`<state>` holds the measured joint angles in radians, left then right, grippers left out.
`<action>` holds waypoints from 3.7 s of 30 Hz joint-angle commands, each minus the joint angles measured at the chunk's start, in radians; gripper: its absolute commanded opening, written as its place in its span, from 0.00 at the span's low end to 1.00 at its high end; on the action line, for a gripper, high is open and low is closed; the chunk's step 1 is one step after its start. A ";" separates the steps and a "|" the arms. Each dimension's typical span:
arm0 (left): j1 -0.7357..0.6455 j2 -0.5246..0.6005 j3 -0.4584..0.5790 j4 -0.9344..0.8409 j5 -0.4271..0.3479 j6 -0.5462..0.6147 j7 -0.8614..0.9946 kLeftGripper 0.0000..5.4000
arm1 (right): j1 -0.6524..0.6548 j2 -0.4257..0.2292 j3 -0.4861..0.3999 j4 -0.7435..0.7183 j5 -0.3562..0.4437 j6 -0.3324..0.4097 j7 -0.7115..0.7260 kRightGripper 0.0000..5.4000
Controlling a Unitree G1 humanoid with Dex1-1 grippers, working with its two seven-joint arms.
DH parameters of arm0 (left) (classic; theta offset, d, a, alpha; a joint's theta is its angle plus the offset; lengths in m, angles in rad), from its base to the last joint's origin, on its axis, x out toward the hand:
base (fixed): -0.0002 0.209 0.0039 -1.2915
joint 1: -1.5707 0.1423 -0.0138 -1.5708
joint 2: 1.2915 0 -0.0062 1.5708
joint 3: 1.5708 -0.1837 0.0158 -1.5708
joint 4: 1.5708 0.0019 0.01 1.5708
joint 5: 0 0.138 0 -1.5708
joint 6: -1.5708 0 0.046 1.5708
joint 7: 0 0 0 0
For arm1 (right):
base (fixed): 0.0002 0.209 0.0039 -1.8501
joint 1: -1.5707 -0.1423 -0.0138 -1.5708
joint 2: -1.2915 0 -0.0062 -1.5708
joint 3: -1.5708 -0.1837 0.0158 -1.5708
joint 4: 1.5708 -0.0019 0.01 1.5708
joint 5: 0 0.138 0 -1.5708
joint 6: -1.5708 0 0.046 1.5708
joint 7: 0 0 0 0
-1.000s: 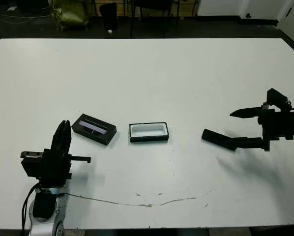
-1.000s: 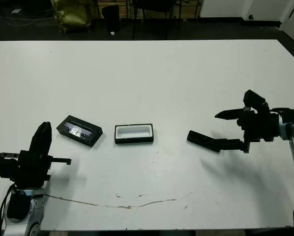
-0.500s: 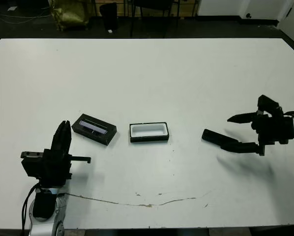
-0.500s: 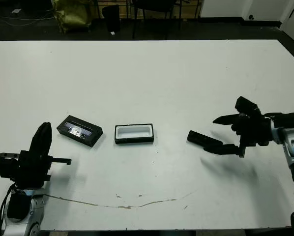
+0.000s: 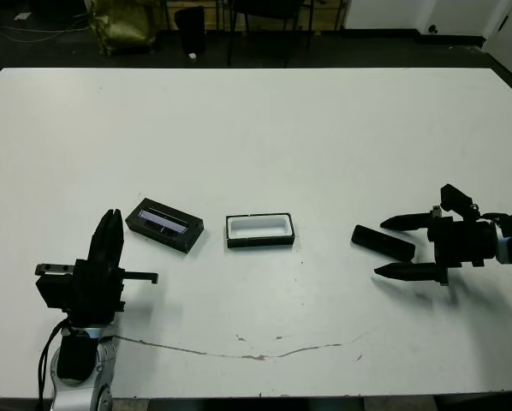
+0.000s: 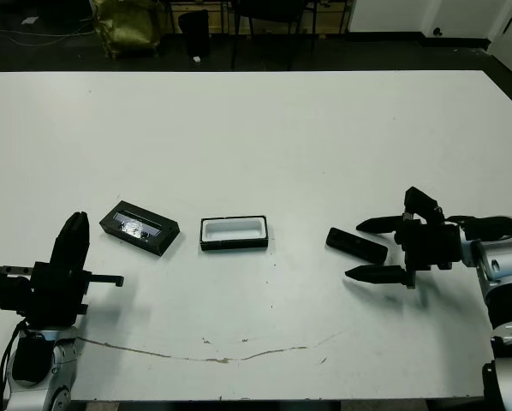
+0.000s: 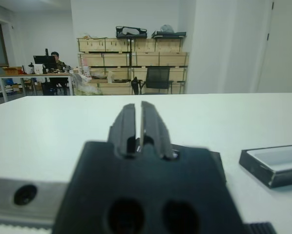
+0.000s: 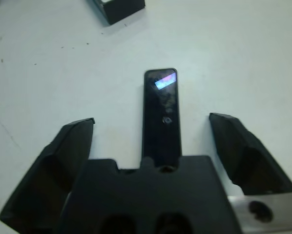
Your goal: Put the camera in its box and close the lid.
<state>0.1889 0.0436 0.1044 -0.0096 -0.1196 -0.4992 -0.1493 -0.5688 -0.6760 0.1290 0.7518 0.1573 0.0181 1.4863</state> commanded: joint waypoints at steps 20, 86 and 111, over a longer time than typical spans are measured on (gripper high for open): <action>0.011 0.007 0.003 0.009 -0.005 0.029 0.000 0.00 | 0.075 -0.032 0.067 -0.093 -0.209 -0.051 -0.317 0.13; 0.046 -0.001 -0.025 -0.084 0.053 0.150 0.069 0.00 | -0.468 0.370 0.213 0.127 -0.228 -0.051 0.029 0.12; 0.039 -0.002 -0.022 -0.063 0.056 0.141 0.071 0.00 | -0.479 0.412 0.232 0.155 -0.267 -0.010 -0.047 0.12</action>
<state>0.2191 0.0346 0.0815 -0.0919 -0.0723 -0.3578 -0.0763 -1.0442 -0.2681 0.3490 0.9113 -0.0964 -0.0118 1.4309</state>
